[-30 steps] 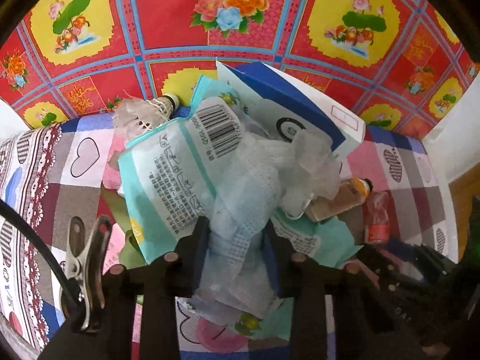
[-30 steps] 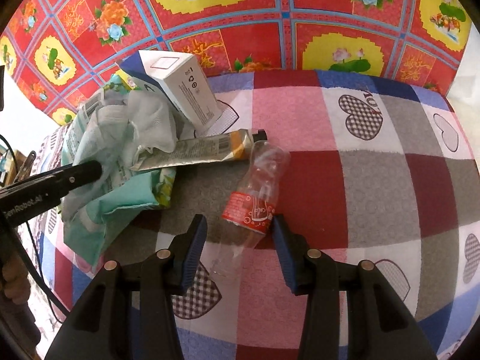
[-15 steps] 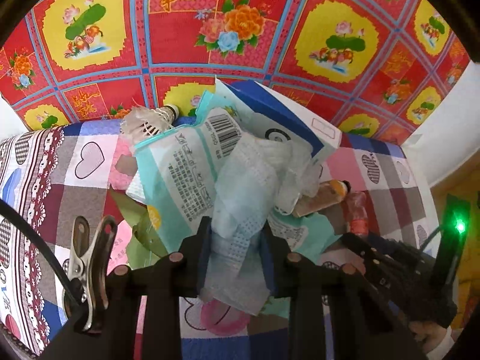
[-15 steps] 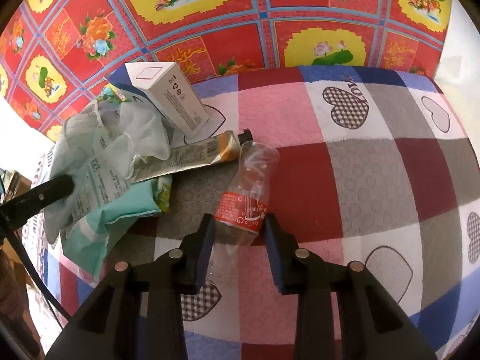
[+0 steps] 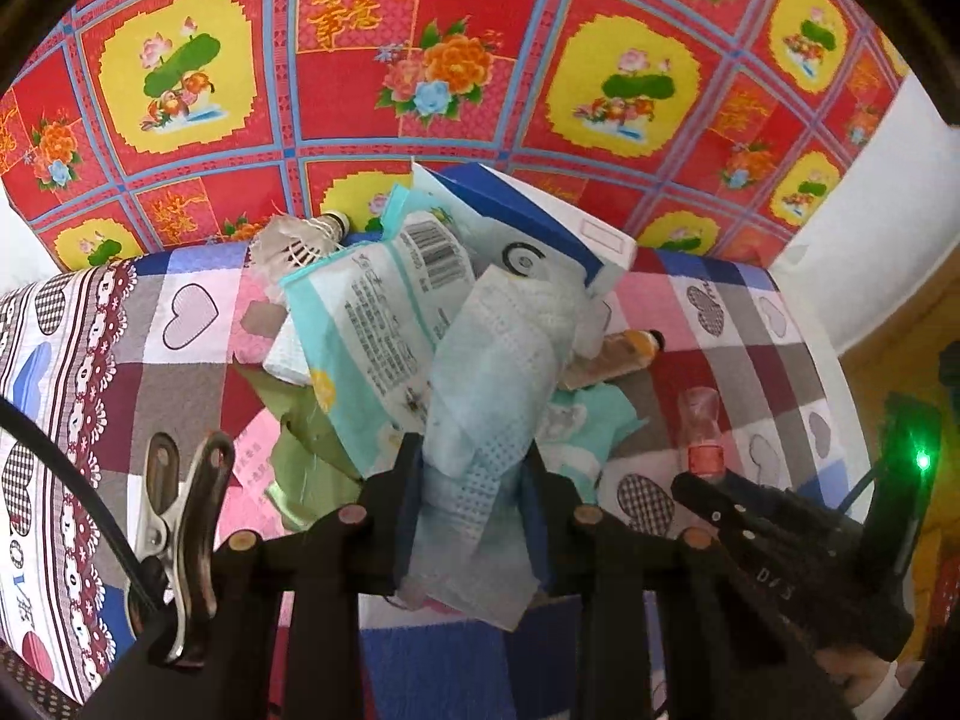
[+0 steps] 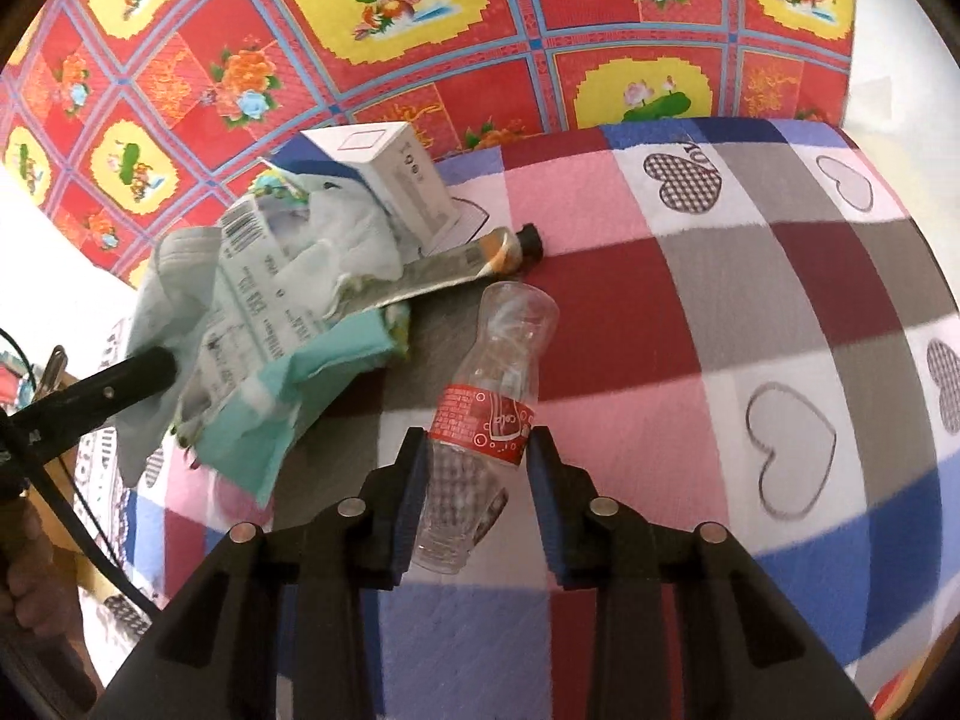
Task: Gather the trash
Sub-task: 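Lift the blue mask and the clear bottle off the pile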
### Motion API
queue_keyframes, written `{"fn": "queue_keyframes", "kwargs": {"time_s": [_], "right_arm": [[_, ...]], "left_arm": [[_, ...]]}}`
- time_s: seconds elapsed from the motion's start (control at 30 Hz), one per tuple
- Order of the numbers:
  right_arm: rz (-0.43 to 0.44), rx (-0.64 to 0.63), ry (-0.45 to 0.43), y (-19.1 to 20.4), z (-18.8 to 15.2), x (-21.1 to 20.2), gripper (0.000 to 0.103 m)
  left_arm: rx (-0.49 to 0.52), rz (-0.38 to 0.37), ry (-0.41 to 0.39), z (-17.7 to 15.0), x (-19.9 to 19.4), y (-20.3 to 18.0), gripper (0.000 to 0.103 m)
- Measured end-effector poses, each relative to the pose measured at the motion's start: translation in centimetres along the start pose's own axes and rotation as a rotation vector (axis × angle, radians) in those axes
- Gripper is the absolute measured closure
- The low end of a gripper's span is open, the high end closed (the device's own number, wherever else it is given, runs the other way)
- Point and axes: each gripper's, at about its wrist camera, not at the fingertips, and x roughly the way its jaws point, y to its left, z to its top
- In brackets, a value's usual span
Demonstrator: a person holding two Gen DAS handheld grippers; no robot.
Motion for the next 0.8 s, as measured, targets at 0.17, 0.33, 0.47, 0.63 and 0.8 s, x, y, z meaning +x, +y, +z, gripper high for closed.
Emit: {"fn": "queue_keyframes", "kwargs": {"time_s": [0.17, 0.33, 0.47, 0.63, 0.8], "right_arm": [[0.007, 0.020, -0.019, 0.5, -1.9, -1.4, 0.069], [0.015, 0.051, -0.024, 0.7, -3.5, -2.7, 0.069], [0.009, 0.068, -0.038, 0.7, -5.0, -3.6, 0.069], [0.008, 0.105, -0.069, 0.7, -6.7, -5.1, 0.069], [-0.002, 0.122, -0.105, 0.7, -8.2, -6.6, 0.069]], "left_arm": [[0.038, -0.017, -0.002, -1.1, -1.0, -0.9, 0.072], [0.078, -0.044, 0.007, -2.1, -1.5, -1.7, 0.072], [0.106, -0.067, 0.021, -3.1, -1.8, -2.2, 0.072], [0.141, -0.095, 0.036, -4.1, -2.0, -2.6, 0.072], [0.192, -0.124, 0.057, -5.3, -1.9, -3.7, 0.072]]}}
